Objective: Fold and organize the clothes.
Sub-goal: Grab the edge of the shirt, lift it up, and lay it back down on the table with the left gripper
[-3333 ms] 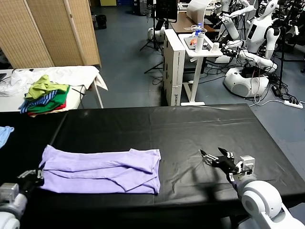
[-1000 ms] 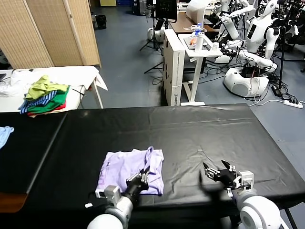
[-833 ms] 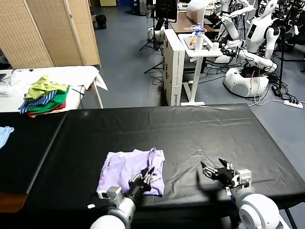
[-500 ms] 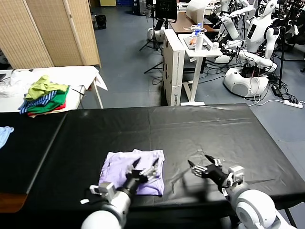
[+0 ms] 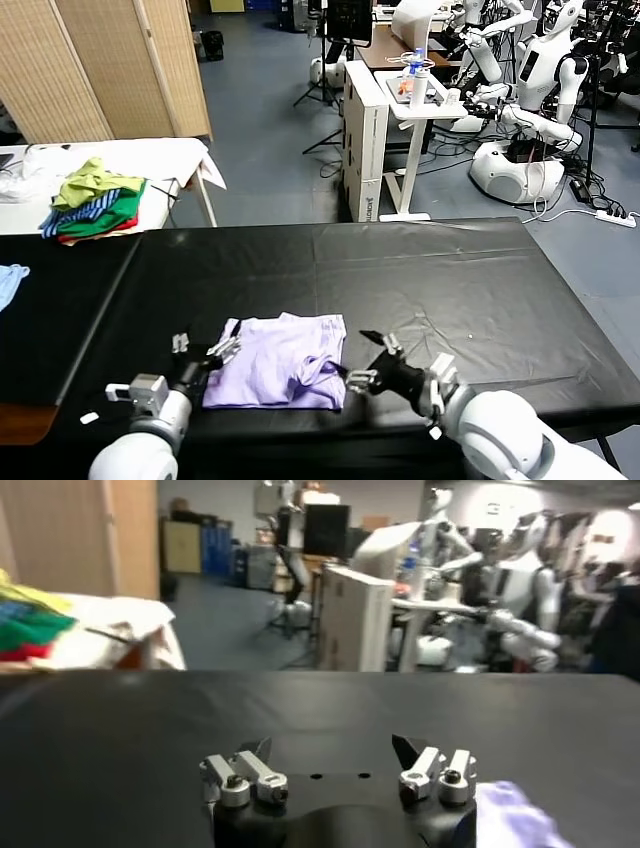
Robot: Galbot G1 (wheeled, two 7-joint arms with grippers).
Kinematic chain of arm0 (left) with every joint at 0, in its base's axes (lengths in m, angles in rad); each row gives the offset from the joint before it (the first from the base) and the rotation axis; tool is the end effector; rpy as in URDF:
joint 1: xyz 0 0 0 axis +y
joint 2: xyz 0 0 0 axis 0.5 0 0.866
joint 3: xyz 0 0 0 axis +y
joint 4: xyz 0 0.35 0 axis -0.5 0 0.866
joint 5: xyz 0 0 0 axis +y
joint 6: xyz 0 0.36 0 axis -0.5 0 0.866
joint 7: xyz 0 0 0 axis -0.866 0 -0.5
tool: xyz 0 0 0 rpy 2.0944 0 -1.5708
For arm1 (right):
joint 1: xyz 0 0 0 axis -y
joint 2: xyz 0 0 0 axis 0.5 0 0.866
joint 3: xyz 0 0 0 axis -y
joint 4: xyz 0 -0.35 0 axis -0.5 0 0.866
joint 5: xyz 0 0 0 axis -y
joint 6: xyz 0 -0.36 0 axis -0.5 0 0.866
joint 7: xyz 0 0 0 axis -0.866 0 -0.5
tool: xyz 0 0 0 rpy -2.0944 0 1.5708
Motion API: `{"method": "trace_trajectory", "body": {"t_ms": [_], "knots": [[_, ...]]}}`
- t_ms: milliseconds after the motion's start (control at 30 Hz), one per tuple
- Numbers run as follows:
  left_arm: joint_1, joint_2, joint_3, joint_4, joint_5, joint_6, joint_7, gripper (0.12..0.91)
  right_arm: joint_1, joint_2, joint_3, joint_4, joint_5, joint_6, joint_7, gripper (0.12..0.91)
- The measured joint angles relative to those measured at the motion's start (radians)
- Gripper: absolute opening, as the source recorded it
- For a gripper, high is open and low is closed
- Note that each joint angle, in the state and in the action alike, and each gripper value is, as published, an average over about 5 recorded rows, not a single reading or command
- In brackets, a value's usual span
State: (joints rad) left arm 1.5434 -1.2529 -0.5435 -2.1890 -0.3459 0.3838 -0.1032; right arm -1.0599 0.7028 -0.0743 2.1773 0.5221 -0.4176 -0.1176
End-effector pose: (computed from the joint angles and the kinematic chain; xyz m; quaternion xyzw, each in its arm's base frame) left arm 0.1949 0.0497 -0.2561 -0.0385 -0.9889 0.0080 0.1433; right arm 0.2417 -0.0029 -0.2237 0.4286 -0.8772 0.1396 0.1653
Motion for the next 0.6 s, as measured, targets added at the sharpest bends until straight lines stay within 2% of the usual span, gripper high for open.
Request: {"method": "trace_trajectory", "body": {"t_ms": [100,200,467,600], "knots": [[0.004,-0.002,-0.014,0.003,0.004,0.001,0.000,0.907,0.068,-0.021,-0.087,-0.007,-0.089,0.039,-0.048,0.907],[0.010,-0.006,-0.023,0.004,0.007,0.002,0.000,0.907,0.129,-0.033,-0.164,-0.011,-0.167,0.069,-0.077,0.907],[0.019,-0.012,-0.036,0.005,0.013,0.001,0.000,0.907,0.212,-0.019,-0.287,-0.045,-0.330,0.135,-0.089,0.903],[0.020,-0.013,-0.037,0.008,0.017,0.000,-0.001,0.907,0.224,-0.006,-0.315,-0.067,-0.380,0.152,-0.090,0.832]]}}
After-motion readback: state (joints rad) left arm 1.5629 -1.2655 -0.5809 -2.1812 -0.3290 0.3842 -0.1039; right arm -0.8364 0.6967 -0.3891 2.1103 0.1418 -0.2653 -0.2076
